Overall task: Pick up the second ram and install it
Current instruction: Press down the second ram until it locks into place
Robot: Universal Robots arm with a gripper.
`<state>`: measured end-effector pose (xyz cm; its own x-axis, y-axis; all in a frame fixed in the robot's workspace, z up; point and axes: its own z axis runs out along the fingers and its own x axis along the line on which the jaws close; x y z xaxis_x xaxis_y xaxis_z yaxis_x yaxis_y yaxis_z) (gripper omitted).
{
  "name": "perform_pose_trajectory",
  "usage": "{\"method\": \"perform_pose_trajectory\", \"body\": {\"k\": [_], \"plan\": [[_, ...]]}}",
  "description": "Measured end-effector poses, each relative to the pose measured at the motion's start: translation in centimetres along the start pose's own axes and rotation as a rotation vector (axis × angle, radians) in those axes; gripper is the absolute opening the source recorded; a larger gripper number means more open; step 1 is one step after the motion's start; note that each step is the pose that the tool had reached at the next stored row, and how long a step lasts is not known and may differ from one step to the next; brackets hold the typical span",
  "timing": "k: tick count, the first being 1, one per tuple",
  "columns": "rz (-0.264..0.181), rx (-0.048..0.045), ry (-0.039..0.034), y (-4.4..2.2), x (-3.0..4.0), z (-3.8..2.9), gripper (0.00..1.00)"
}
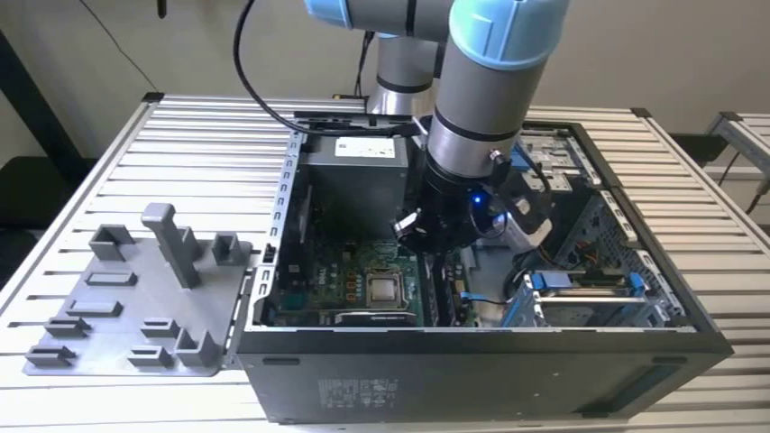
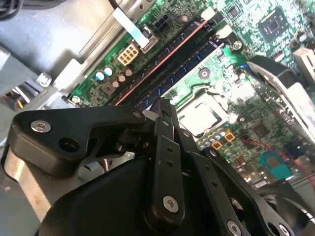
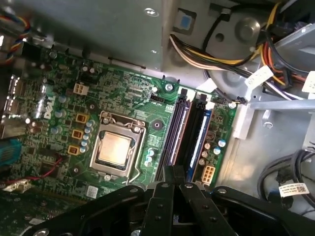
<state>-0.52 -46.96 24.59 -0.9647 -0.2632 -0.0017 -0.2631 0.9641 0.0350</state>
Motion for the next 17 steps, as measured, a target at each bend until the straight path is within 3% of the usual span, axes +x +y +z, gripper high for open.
{"method": "perform_pose_trajectory", "body": {"k": [7, 17], "plan": [[-0.121, -0.0002, 0.0042, 0.00, 0.00, 0.03, 0.11], [-0.218, -0.0004, 0.0076, 0.00, 0.00, 0.04, 0.11]]}}
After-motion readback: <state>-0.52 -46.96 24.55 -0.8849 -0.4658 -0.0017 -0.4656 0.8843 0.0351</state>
